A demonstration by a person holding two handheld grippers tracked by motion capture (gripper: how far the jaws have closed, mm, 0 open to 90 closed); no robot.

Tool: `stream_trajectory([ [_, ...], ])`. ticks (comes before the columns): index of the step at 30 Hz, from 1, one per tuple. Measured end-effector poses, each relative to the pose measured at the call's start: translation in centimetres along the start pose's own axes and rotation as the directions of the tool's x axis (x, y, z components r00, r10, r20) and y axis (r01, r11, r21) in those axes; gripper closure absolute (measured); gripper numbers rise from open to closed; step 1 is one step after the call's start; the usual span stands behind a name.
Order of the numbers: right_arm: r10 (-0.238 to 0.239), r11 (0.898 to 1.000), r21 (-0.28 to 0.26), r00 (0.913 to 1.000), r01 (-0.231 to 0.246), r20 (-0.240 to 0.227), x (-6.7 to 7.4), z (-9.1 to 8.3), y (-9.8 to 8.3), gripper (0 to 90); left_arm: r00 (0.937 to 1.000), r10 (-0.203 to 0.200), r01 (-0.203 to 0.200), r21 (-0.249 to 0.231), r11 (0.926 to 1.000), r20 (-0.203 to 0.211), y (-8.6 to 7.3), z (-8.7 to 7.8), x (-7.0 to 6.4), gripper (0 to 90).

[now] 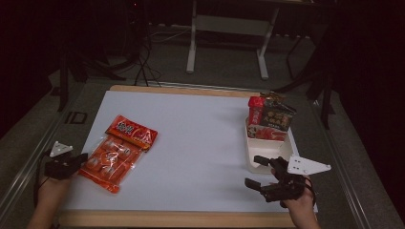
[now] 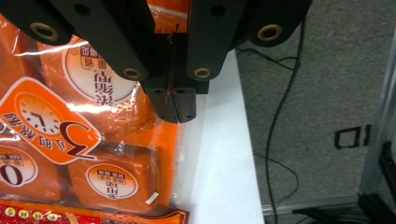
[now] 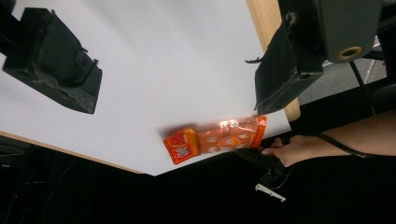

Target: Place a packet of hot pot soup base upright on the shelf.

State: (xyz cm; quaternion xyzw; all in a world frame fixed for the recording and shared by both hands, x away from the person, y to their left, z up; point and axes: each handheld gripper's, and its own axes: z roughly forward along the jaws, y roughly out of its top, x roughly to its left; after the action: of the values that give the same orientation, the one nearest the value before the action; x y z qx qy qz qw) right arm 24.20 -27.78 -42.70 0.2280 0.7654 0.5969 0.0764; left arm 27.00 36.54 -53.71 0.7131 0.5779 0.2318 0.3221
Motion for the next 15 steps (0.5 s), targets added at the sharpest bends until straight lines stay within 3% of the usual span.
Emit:
stream_trajectory([
  [8,0.007,1.0,-0.001,1.0,-0.007,-0.007,0.0,0.1,0.0,14.7,0.9974,0.069,-0.069,0.037,0.997,-0.022,0.7,0.6,-1.0,90.0],
  [15,0.012,1.0,0.003,0.9999,-0.012,-0.005,-0.1,0.0,-0.1,14.6,0.9931,0.109,-0.112,0.06,0.9919,0.042,1.2,1.0,-2.9,90.0],
])
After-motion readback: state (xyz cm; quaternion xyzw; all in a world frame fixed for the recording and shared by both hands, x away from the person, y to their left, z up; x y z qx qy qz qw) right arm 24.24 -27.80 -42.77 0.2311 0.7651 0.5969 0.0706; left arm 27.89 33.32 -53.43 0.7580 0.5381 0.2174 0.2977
